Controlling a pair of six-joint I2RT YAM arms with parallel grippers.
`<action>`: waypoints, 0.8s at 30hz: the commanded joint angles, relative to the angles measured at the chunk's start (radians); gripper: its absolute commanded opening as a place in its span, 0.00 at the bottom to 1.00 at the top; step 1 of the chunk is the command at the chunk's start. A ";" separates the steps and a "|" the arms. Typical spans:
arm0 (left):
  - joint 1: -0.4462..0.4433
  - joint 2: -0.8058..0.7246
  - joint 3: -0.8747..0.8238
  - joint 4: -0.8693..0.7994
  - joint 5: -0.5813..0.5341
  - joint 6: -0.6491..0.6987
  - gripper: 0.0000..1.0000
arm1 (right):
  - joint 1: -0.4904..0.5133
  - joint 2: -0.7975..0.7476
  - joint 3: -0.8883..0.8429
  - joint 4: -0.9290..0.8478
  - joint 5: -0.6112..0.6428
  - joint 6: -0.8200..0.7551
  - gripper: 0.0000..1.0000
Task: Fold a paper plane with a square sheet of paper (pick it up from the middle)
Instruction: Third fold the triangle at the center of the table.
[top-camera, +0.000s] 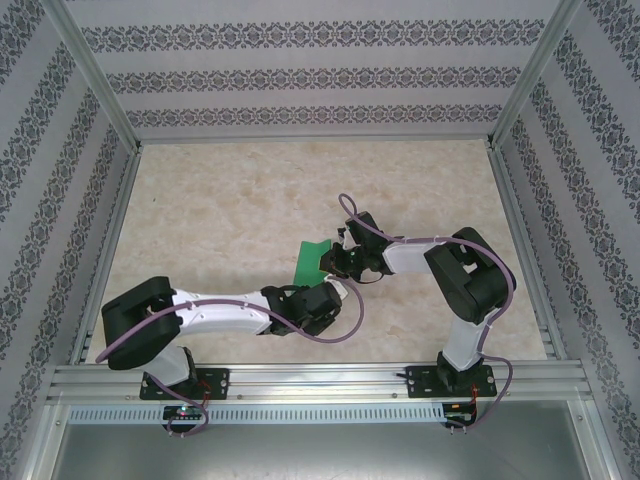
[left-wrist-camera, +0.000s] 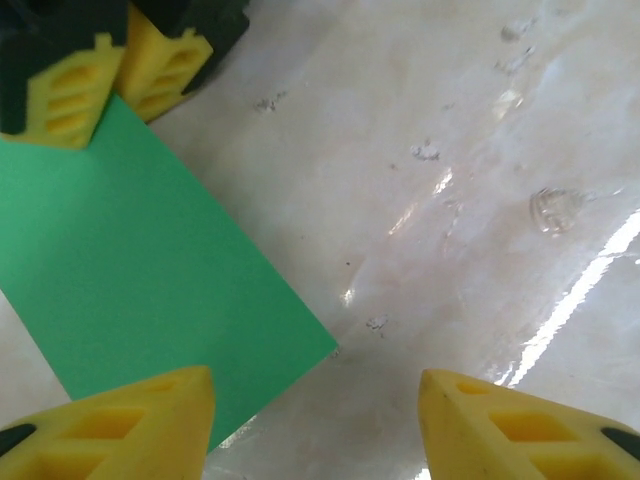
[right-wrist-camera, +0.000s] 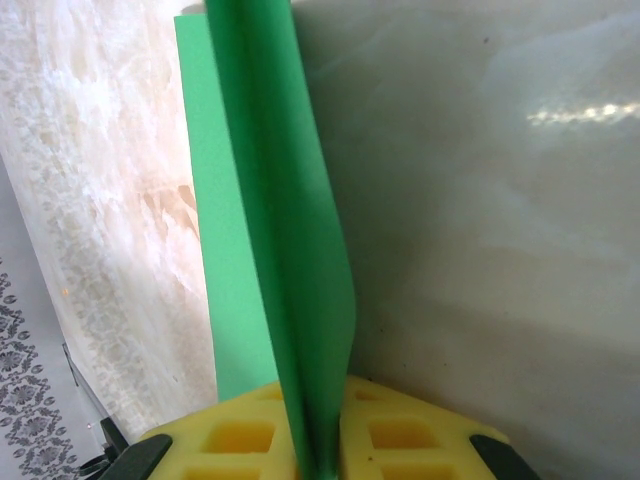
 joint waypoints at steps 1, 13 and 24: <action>-0.015 0.024 0.012 0.030 -0.072 -0.009 0.59 | -0.013 0.009 0.011 0.014 -0.017 0.004 0.14; -0.018 0.043 0.043 -0.001 -0.208 -0.063 0.40 | -0.013 0.012 0.018 0.001 -0.013 0.000 0.15; -0.016 -0.040 0.032 -0.016 -0.239 -0.053 0.06 | -0.013 0.009 0.017 -0.021 -0.006 -0.011 0.15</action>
